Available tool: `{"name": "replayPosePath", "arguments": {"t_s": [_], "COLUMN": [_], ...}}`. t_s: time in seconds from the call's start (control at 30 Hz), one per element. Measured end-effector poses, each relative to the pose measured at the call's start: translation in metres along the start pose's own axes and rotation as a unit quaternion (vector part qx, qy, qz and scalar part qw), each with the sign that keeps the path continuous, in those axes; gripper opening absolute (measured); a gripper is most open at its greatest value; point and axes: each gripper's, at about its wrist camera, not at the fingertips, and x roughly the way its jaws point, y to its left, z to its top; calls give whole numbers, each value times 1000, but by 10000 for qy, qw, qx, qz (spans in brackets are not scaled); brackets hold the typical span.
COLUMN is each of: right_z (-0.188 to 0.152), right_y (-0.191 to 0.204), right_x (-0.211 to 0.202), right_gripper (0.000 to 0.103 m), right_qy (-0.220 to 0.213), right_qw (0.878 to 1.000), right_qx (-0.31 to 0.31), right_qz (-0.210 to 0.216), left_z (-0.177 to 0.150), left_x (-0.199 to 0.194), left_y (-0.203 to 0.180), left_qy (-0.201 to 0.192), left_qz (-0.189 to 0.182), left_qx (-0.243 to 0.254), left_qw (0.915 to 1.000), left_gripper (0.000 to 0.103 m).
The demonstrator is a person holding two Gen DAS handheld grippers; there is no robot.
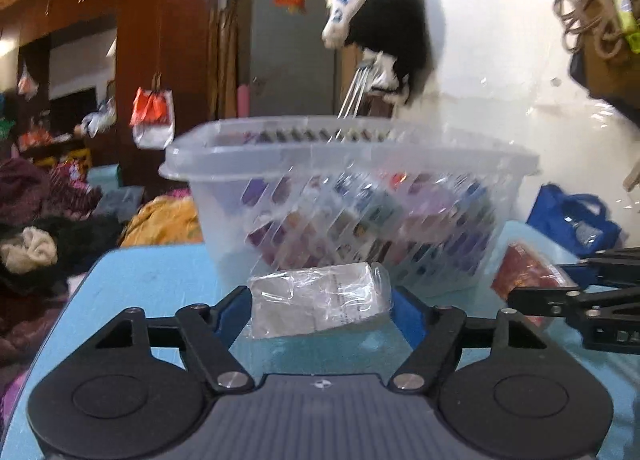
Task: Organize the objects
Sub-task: 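Grasp a clear packet with the left tool while the right tool grasps a foil-wrapped box, then carry both items over the white basket and open both tools to release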
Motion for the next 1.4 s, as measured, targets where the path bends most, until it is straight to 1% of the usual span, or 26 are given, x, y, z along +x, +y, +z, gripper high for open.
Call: {"name": "replayPosePath", "arguments": {"t_s": [0.07, 0.1, 0.17, 0.4, 0.5, 0.57, 0.6, 0.67, 0.77, 0.8, 0.87, 0.93, 1.0, 1.07, 1.13, 1.2, 1.23, 1.27, 1.3, 1.33, 1.37, 1.4], "right_z": [0, 0, 0, 0, 0, 0, -1, 1, 13, 21, 45, 76, 104, 123, 132, 136, 134, 133, 131, 127, 123, 119], "right_y": [0, 1, 2, 3, 4, 5, 5, 8, 15, 19, 21, 17, 10, -1, -10, -16, -18, -19, -19, -17, -15, -14], "right_x": [-2, -3, -4, -7, -11, -15, -18, -25, -40, -43, -44, -32, -12, 9, 26, 37, 40, 44, 47, 47, 45, 42], "right_gripper": [40, 40, 39, 39, 39, 39, 39, 39, 39, 39, 39, 39, 39, 39, 39, 39, 40, 43, 55, 65, 79, 85], "right_qy": [-68, -104, -126, -210, -348, -461, -542, -690, -994, -1094, -1236, -1243, -1120, -954, -790, -786, -802, -810, -800, -829, -904, -1011], "right_qw": [10000, 9999, 9999, 9998, 9994, 9989, 9985, 9975, 9949, 9939, 9921, 9918, 9926, 9938, 9952, 9943, 9940, 9938, 9934, 9920, 9895, 9876], "right_qx": [-28, -38, -59, -40, -79, -62, 2, 89, -9, -76, -209, -301, -404, -419, -456, -525, -568, -601, -657, -714, -748, -773], "right_qz": [30, 19, 35, 42, 28, -71, -82, 80, 166, 151, 94, -2, -219, -382, -359, -490, -481, -474, -495, -636, -847, -916], "left_z": [-2, -3, -2, -2, -4, -5, -6, -7, 0, 6, 31, 61, 96, 117, 128, 131, 131, 130, 129, 127, 124, 121], "left_x": [-9, -14, -20, -22, -27, -30, -32, -41, -55, -58, -62, -55, -35, -14, 4, 20, 26, 32, 40, 45, 49, 49], "left_y": [0, 0, 1, 2, 1, 1, 1, 0, 6, 7, 10, 12, 13, 13, 13, 11, 9, 8, 8, 9, 10, 11], "left_qy": [-269, -437, -649, -893, -1005, -1070, -1153, -1396, -1703, -1778, -1891, -1809, -1556, -1253, -1032, -856, -785, -710, -600, -505, -444, -472], "left_qz": [-75, -74, -39, -86, -124, -155, -186, -301, -621, -640, -588, -624, -607, -594, -500, -368, -290, -222, -186, -180, -182, -188], "left_qx": [17, 13, -10, -49, -1, 10, 0, 8, -192, -249, -402, -489, -502, -510, -545, -489, -440, -385, -355, -351, -363, -399], "left_qw": [9996, 9990, 9979, 9960, 9949, 9941, 9932, 9897, 9832, 9817, 9794, 9803, 9847, 9890, 9919, 9944, 9955, 9965, 9974, 9979, 9982, 9979], "left_gripper": [78, 78, 78, 78, 78, 78, 78, 78, 78, 78, 78, 78, 78, 78, 78, 78, 80, 83, 90, 95, 95, 95]}}
